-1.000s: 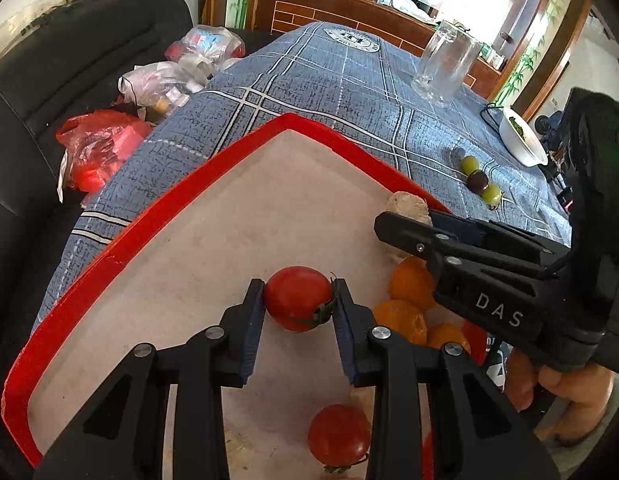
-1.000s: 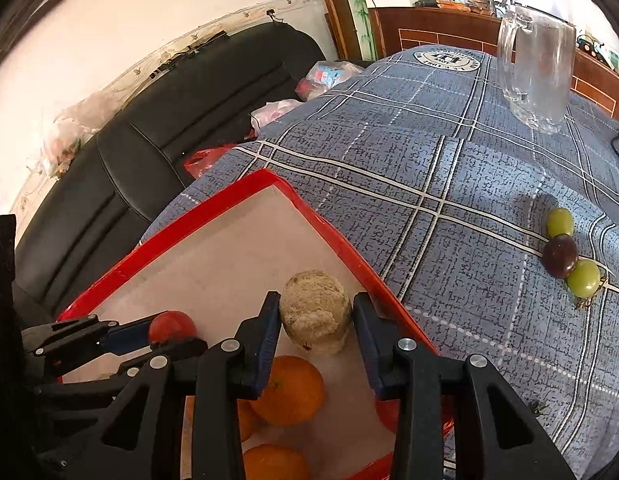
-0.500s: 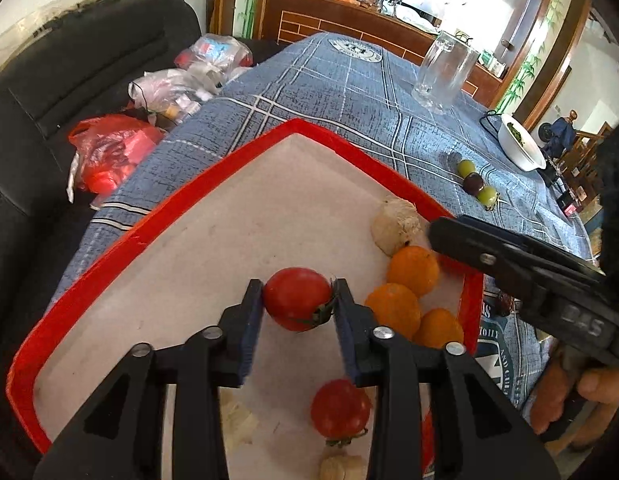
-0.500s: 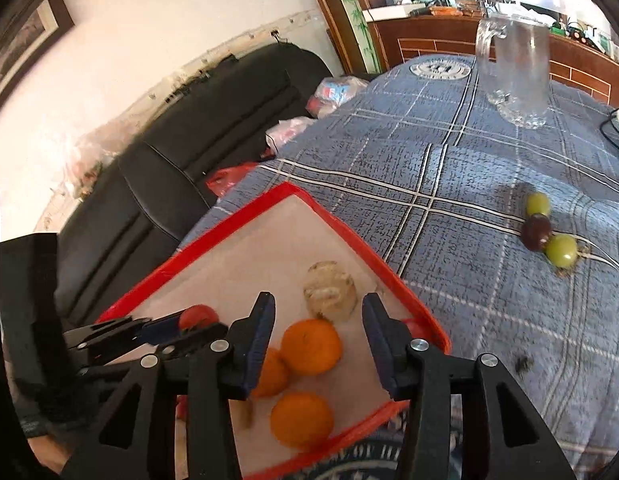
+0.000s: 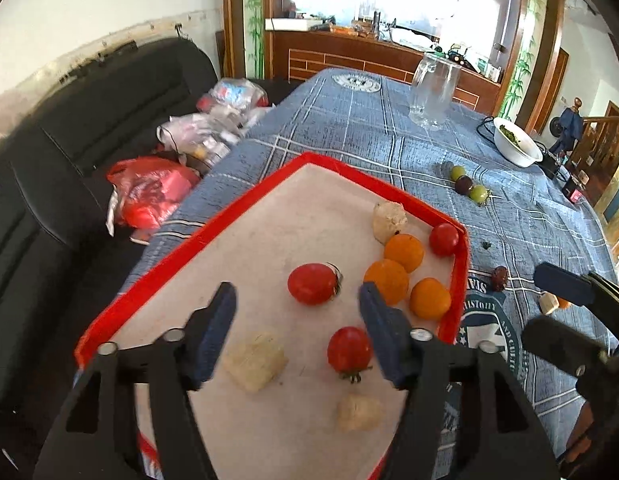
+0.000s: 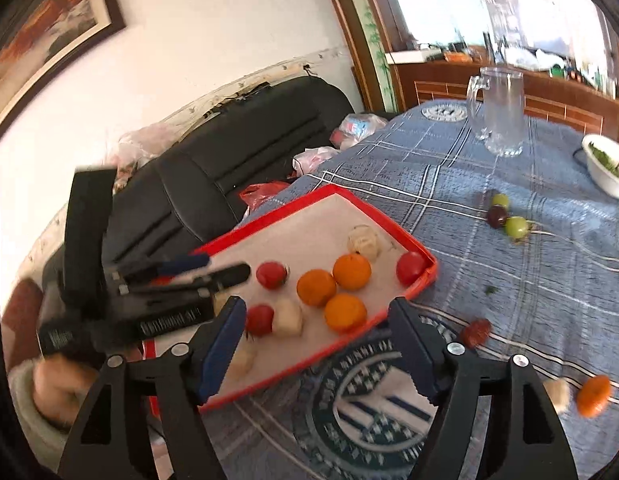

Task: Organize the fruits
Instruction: 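Lower the tomato into the tray and open the left tool while the right tool releases the bread there, then withdraw both tools from the tray back over the table, then grasp a dark red date with the left tool while the right tool grasps a mandarin orange, then carry the date toward the tray with the left tool while the right tool carries the orange there, then lower the date into the tray and open the left tool while the right tool releases the orange there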

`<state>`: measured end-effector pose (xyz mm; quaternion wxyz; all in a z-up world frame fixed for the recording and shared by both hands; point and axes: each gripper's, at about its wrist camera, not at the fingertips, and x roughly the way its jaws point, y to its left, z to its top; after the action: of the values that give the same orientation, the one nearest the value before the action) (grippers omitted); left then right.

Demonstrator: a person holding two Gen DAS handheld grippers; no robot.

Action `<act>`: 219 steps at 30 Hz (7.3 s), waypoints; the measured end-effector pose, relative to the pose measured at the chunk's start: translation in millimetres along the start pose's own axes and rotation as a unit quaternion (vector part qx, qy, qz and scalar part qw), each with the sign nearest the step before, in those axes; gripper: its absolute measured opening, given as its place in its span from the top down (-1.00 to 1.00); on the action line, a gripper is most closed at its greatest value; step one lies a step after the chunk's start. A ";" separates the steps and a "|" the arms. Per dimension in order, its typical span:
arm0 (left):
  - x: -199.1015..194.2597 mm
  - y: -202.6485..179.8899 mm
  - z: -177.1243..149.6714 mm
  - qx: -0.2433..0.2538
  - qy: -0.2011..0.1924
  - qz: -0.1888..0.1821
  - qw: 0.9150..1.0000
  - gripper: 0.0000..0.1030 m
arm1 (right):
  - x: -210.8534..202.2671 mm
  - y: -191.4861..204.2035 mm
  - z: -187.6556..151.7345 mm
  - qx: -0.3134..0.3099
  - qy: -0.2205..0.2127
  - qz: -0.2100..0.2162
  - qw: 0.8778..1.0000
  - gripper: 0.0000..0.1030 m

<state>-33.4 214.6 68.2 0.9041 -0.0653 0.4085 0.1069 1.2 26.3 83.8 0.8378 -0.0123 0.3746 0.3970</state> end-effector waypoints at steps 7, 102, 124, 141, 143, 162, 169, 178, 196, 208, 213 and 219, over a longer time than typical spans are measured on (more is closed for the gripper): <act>-32.7 -8.9 -9.1 -0.003 -0.018 -0.014 1.000 -0.38 | -49.8 -32.0 -30.3 0.021 -0.002 -0.047 0.999 -0.53; 38.4 -196.1 -43.0 0.121 0.043 -0.107 0.986 0.65 | -59.7 -198.6 -77.7 0.187 -0.028 -0.113 0.976 0.31; -25.5 -115.7 -49.3 0.089 -0.016 -0.084 0.992 0.65 | -84.0 -155.1 -58.9 0.135 -0.068 -0.162 0.975 0.32; -72.2 -0.1 -65.1 -0.019 -0.063 -0.055 0.996 0.64 | -52.1 -50.5 -23.9 0.069 -0.030 -0.024 0.997 0.33; -69.8 6.0 -66.1 -0.026 -0.060 -0.055 0.996 0.64 | -47.8 -38.8 -24.5 0.066 -0.022 -0.009 0.998 0.33; -22.3 17.8 -64.4 -0.031 -0.008 -0.076 0.997 0.64 | 45.4 -1.1 20.0 0.063 0.058 0.091 0.992 0.34; -8.9 19.7 -57.8 -0.030 0.009 -0.083 0.996 0.64 | 92.7 -7.9 46.4 0.080 0.083 0.083 0.990 0.34; 4.6 21.4 -56.8 -0.033 0.025 -0.086 0.995 0.64 | 132.6 -2.4 59.3 0.050 0.089 0.033 0.994 0.34; 12.9 18.0 -55.7 -0.034 0.033 -0.082 0.996 0.64 | 152.5 7.0 50.4 0.012 0.098 0.004 0.995 0.34; 12.7 22.1 -55.6 -0.047 0.031 -0.093 0.994 0.64 | 150.9 19.7 46.2 0.003 0.092 -0.023 0.995 0.30; 12.1 20.3 -57.4 -0.036 0.025 -0.087 0.995 0.64 | 147.0 35.2 42.0 -0.005 0.083 -0.071 0.994 0.28; 12.5 17.4 -57.4 -0.037 0.026 -0.080 0.996 0.64 | 140.0 43.2 37.2 -0.017 0.065 -0.072 0.995 0.27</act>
<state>-71.2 221.3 20.5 0.8960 -0.1339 0.4207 0.0479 51.6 159.5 33.2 0.8376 -0.0793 0.4201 0.3400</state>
